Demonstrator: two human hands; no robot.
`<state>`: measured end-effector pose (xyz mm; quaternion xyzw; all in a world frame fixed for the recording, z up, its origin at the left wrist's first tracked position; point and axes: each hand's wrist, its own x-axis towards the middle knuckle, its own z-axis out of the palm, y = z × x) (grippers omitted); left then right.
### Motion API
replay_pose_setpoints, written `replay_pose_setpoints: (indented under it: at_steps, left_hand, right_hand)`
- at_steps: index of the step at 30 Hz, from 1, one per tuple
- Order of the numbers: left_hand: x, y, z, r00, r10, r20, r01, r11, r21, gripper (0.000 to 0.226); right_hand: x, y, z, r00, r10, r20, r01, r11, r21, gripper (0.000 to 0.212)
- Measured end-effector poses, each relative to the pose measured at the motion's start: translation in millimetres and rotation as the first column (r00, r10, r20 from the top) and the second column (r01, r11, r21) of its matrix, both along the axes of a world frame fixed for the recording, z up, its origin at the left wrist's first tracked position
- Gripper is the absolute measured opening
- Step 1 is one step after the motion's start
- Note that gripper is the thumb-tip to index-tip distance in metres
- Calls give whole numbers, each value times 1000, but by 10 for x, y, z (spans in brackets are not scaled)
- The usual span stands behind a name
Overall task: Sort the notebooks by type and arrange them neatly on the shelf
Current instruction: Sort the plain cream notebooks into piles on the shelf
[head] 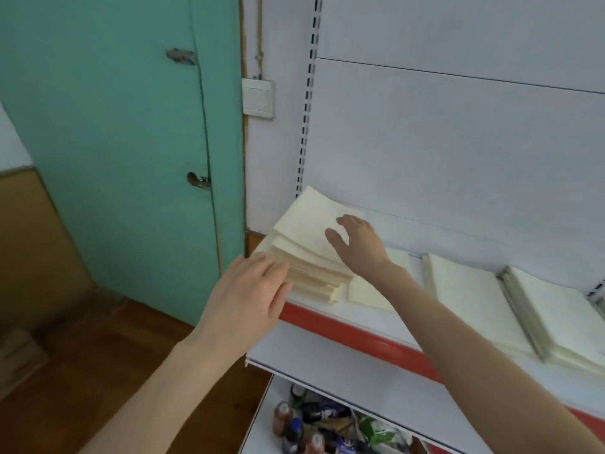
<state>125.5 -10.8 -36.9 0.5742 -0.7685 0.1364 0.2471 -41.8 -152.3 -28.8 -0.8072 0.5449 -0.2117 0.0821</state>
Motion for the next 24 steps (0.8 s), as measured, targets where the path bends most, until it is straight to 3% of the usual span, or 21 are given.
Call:
replay_pose_setpoints:
  at_steps: [3, 7, 11, 13, 14, 15, 16, 17, 19, 20, 22, 24]
  left_hand:
    - [238, 124, -104, 1000, 2, -18, -1, 1000, 20, 40]
    - [433, 173, -262, 994, 21, -104, -14, 998, 65, 40]
    - [387, 131, -273, 893, 45, -448, 26, 988, 151, 41]
    - [346, 84, -200, 708, 126, -695, 68, 967, 244, 42]
    - [345, 42, -134, 514, 204, -834, 124, 944, 307, 41]
    - [358, -9, -52, 248, 296, -922, 220, 910, 351, 40]
    - [382, -82, 3, -17, 384, -923, 318, 877, 359, 42]
    - [409, -142, 40, -184, 429, -885, 372, 863, 341, 46]
    - [428, -224, 88, -243, 448, -860, 380, 860, 341, 50]
    - [420, -249, 98, -236, 444, -865, 360, 866, 346, 51]
    - [409, -279, 90, -208, 434, -877, 323, 876, 357, 51]
    - [413, -282, 88, -191, 434, -880, 323, 875, 361, 50]
  right_hand:
    - [263, 69, -129, 991, 63, -117, -49, 991, 123, 56]
    - [419, 171, -227, 965, 93, -246, -85, 995, 45, 40]
    - [403, 264, -279, 911, 103, -399, -151, 984, -90, 36]
    - [374, 355, -197, 920, 81, -383, -142, 981, -134, 27]
    - [370, 440, -161, 937, 87, -337, -156, 970, -184, 27]
    - [390, 536, -140, 951, 121, -284, -190, 955, -230, 28]
    - [384, 598, -159, 968, 139, -211, -196, 939, -281, 28]
    - [379, 640, -172, 975, 158, -159, -210, 892, -401, 23]
    - [350, 632, -81, 987, 157, -39, -159, 904, -396, 22]
    - [320, 568, -55, 992, 119, -35, -124, 958, -257, 39]
    - [268, 449, -80, 981, 77, -180, -72, 997, 36, 69]
    - [297, 437, -154, 934, 114, -338, -90, 992, 87, 70]
